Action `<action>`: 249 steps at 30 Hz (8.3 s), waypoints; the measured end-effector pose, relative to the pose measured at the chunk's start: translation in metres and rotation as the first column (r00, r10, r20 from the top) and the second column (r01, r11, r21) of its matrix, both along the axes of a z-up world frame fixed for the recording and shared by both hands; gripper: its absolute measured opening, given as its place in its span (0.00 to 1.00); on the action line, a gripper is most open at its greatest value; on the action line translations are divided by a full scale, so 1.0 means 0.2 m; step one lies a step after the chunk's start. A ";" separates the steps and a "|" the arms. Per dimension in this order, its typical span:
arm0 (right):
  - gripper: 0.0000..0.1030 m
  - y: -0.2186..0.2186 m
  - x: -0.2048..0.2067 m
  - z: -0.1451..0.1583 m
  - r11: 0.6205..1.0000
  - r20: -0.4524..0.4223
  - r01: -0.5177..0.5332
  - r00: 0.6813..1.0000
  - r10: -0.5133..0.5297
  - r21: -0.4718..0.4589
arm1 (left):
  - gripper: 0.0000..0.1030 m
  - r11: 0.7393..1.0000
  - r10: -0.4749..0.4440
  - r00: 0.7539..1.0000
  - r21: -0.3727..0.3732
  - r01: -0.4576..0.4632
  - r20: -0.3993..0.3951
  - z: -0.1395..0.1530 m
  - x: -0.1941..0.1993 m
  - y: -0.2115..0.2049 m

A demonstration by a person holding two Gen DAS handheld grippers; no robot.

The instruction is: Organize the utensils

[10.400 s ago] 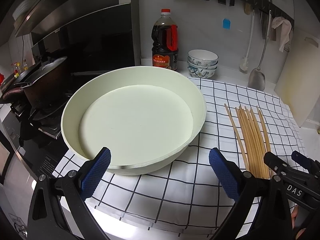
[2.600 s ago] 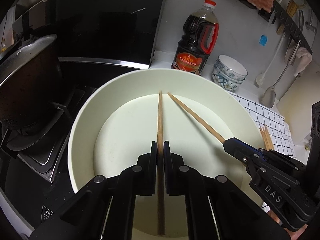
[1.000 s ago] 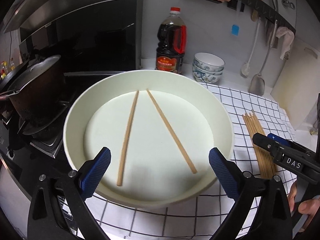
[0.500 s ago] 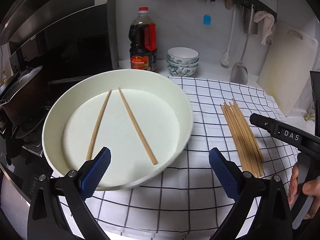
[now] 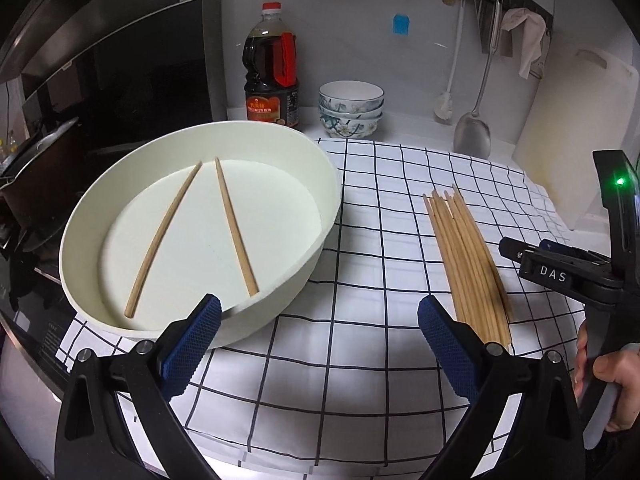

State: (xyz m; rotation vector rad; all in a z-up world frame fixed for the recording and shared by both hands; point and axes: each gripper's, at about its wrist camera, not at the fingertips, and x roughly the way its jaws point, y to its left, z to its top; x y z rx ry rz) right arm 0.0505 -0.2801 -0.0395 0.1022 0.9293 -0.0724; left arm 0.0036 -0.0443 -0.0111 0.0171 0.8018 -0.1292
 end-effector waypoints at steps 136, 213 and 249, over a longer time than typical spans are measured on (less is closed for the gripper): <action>0.74 -0.26 0.05 -0.21 0.997 -0.161 0.029 0.987 -0.017 0.075 | 0.95 0.991 -0.049 0.962 0.106 0.080 -0.269 -0.37 0.30 -0.46; 0.06 0.36 -0.02 0.34 0.941 0.248 -0.250 0.950 0.192 0.229 | 0.07 0.985 -0.079 0.996 -0.148 0.085 0.046 0.27 0.25 0.26; 0.35 1.16 0.34 0.18 0.915 0.068 -0.352 0.936 0.345 0.197 | 0.71 0.979 0.108 0.993 -0.170 -0.114 -0.043 0.04 0.49 0.92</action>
